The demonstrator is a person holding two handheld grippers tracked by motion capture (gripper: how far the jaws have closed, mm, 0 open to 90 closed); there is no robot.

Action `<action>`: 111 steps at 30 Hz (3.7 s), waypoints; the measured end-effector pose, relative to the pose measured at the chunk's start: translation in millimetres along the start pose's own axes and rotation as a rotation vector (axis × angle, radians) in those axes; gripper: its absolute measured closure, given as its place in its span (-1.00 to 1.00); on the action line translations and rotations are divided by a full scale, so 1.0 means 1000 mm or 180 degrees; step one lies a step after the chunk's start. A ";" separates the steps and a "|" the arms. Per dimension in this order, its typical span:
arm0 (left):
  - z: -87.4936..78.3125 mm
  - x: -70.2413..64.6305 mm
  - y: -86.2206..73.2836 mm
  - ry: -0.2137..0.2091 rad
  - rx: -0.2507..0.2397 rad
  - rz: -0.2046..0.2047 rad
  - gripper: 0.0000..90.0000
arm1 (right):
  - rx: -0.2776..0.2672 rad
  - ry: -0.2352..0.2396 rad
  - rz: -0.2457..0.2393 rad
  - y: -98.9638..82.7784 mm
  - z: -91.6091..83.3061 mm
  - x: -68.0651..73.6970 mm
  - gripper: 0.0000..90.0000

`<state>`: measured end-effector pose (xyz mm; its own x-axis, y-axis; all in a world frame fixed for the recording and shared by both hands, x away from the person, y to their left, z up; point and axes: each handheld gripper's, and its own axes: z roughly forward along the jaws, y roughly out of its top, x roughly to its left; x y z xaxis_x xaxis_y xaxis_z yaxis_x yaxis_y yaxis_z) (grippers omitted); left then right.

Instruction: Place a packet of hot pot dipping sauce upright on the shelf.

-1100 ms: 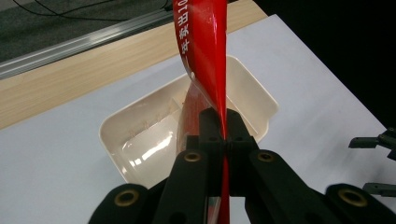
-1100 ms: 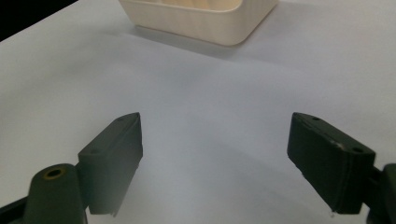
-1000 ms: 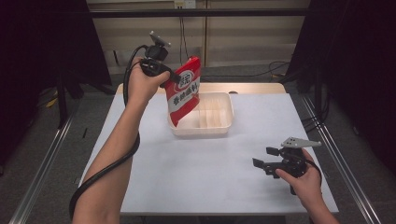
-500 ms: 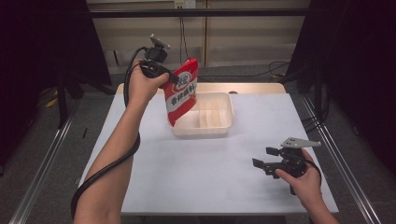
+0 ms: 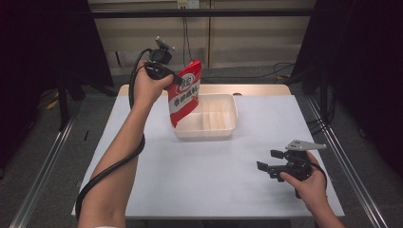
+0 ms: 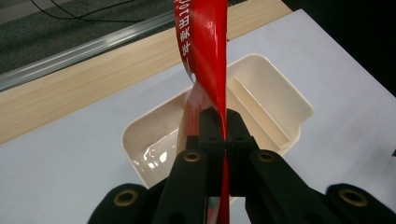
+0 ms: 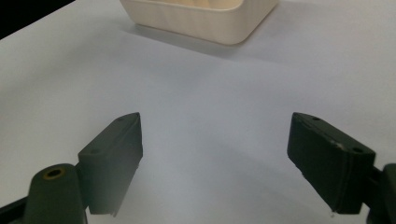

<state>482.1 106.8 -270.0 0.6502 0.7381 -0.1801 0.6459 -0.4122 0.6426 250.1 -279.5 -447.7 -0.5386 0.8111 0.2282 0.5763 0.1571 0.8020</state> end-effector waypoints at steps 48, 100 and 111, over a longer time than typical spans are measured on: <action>0.032 0.011 -0.029 -0.0069 0.0171 0.0033 0.92 | 0.0023 0.0024 -0.0029 -0.001 0.002 0.002 -0.59; 0.026 0.002 -0.030 0.0126 0.0131 -0.0020 -0.01 | 0.0044 0.0065 -0.0047 -0.001 0.006 0.005 -0.59; 0.025 0.002 -0.039 0.0078 0.0084 -0.0002 -0.65 | 0.0065 0.0054 -0.0055 -0.002 0.006 0.006 -0.59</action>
<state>467.9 110.8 -314.4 0.6400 0.7511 -0.1621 0.6568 -0.4254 0.6226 249.5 -271.7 -450.7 -0.5590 0.7984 0.2239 0.5791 0.1826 0.7946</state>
